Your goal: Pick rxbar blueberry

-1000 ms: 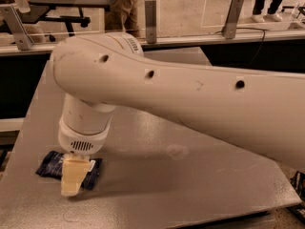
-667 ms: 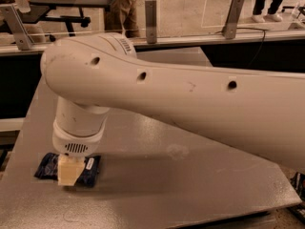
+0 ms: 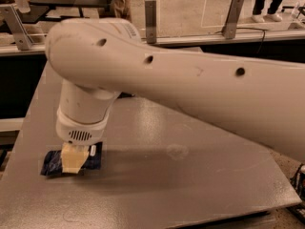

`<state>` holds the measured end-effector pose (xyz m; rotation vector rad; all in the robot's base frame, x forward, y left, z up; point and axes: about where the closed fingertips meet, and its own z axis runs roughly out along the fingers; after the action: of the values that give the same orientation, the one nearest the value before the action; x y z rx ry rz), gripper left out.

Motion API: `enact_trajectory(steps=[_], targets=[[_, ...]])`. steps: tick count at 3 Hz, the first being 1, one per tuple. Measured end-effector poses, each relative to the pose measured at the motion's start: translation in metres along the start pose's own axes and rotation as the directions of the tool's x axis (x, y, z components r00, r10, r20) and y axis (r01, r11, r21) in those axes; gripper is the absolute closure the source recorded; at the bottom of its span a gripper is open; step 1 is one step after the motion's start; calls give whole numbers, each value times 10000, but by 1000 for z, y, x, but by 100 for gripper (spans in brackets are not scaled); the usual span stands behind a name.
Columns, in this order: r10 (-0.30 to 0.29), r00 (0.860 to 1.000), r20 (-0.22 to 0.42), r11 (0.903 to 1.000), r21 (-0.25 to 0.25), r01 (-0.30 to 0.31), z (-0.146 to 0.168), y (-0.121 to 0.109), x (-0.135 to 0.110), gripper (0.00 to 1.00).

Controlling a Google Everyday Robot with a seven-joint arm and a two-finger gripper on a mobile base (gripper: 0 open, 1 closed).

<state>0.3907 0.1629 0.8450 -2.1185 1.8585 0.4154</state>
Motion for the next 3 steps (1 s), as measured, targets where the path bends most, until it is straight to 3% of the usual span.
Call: enact_trajectory(steps=[2,3], targets=[[311,9971,689,9990,-355,-287,-63,-36,9,100],[73,9939,1096,9981,-617,-6,-93,-40,8,100]])
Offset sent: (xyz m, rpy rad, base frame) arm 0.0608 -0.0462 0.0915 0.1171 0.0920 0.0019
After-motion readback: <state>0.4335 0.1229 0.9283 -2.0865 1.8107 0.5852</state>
